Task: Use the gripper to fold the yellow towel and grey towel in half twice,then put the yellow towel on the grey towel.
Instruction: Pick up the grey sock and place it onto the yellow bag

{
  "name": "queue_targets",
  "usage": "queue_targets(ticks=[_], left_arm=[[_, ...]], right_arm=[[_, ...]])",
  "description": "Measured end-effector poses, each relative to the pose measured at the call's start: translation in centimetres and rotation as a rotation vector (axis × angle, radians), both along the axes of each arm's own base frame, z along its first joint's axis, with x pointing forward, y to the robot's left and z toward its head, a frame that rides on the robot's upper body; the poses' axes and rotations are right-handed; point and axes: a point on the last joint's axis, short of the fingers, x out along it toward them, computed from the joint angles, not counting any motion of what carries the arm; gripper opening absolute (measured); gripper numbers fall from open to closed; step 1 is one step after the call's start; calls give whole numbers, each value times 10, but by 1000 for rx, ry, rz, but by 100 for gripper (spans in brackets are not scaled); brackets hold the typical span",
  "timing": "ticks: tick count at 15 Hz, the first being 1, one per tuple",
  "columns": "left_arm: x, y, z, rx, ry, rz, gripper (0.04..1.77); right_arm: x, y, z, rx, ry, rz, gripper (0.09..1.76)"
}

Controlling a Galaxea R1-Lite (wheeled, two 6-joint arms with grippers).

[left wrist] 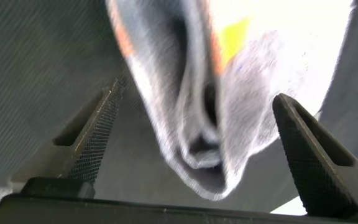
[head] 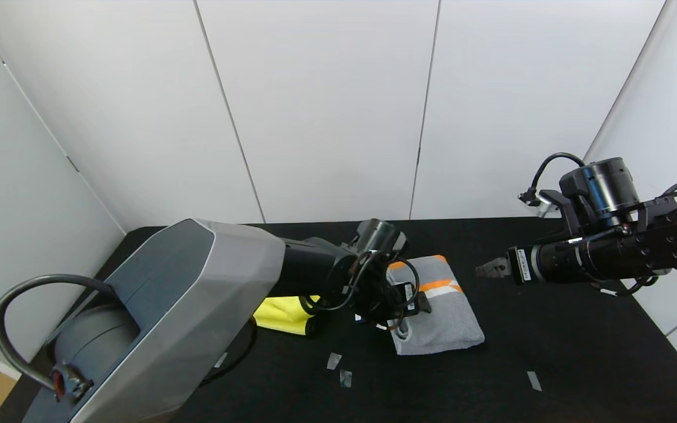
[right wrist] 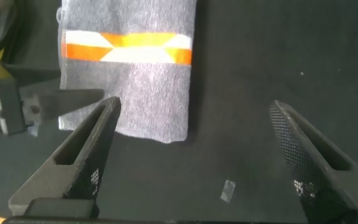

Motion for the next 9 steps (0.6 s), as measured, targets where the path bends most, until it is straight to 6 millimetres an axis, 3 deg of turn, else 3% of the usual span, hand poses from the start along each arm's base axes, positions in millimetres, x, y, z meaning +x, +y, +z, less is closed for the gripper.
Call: queue_targets(ticks=[9], left_arm=[[7, -5, -8, -15, 2, 2, 172]], right_arm=[[-2, 0, -8, -10, 6, 9, 171]])
